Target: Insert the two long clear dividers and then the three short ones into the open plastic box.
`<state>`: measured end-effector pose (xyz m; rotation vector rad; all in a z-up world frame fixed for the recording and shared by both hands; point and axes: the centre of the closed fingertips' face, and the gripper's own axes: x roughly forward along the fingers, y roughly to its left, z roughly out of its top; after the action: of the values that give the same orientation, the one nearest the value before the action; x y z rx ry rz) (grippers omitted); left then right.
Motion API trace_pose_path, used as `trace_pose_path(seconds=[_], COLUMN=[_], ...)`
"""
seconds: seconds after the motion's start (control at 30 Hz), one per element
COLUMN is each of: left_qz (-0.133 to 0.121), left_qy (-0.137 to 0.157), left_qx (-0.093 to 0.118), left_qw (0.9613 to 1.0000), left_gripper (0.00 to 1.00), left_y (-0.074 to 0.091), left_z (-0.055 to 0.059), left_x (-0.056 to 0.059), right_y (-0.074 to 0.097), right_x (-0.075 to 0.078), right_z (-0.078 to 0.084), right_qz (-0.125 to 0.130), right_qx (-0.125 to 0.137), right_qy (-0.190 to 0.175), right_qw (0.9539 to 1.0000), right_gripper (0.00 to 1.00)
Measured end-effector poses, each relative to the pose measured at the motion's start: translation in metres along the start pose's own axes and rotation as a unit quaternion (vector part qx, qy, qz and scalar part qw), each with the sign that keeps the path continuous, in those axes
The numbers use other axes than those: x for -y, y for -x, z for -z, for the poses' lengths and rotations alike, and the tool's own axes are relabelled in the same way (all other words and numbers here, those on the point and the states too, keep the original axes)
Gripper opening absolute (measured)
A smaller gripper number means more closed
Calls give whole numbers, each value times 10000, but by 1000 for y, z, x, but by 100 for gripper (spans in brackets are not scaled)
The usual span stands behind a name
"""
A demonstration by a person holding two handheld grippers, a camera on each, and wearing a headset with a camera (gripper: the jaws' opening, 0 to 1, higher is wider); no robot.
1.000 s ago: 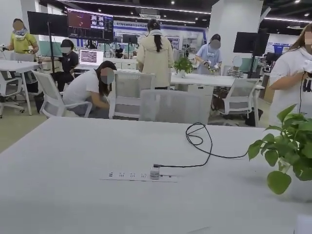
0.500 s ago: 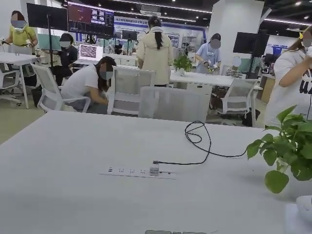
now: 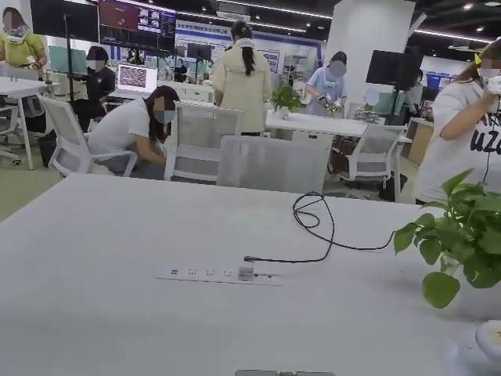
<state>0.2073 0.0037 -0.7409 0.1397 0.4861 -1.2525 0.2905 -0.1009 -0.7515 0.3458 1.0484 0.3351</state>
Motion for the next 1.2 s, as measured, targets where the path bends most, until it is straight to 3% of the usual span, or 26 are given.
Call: trace_pose_path(seconds=[0.37, 0.53, 1.2], left_qz=[63, 58, 103], left_qy=[9, 51, 132], left_qx=[24, 70, 134], left_qw=[10000, 9999, 9998], left_gripper=[100, 100, 100], left_y=[0, 0, -2], left_z=[4, 5, 3], left_x=[-1, -1, 0], right_y=[-15, -19, -30], right_x=[11, 12, 22], right_z=[15, 22, 27], right_qz=[294, 289, 426], right_qx=[-336, -490, -620], right_qy=[-44, -101, -104], right_qw=[9990, 9983, 9971], right_gripper=[7, 7, 7])
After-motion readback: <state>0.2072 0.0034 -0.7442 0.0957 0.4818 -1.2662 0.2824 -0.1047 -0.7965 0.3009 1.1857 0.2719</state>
